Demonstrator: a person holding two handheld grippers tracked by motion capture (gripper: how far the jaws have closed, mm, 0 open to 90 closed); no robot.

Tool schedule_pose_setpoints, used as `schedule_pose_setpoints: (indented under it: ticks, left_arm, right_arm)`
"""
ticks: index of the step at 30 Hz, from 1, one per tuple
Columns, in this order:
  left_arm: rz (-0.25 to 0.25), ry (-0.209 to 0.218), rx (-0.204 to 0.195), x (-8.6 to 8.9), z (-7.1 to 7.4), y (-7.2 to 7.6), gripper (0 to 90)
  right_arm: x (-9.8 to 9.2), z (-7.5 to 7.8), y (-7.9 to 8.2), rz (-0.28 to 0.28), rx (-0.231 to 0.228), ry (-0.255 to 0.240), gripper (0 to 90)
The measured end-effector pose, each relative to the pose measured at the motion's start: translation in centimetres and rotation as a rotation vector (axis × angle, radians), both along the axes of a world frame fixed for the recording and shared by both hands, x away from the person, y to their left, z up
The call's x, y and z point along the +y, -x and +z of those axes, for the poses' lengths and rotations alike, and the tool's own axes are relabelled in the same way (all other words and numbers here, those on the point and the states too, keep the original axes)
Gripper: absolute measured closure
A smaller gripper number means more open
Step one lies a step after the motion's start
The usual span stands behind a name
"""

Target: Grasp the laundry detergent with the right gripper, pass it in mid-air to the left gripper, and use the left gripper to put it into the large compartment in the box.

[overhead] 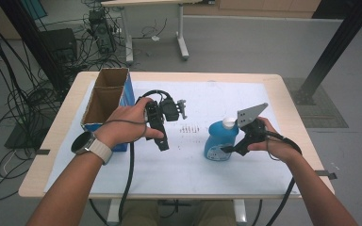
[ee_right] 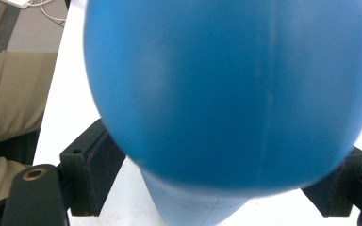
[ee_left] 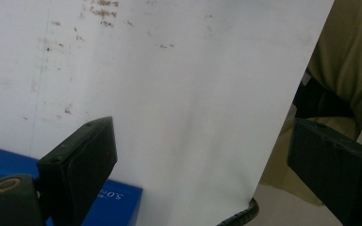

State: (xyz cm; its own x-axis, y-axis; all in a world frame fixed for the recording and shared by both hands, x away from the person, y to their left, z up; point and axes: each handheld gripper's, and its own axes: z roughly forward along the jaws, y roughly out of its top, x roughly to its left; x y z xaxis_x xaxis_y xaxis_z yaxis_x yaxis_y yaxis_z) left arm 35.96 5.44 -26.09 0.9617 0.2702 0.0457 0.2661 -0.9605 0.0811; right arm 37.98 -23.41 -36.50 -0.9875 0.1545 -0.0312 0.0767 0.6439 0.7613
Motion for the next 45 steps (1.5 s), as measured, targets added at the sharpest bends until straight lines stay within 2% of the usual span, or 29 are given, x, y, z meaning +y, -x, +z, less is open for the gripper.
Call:
schedule_pose_setpoints:
  ticks: [45]
  left_arm:
    - [0.002,0.001,0.003,0.05,-0.21,-0.09,9.4]
  right_arm:
    - [0.31,-0.81,-0.10,0.012,-0.007,-0.026,24.0]
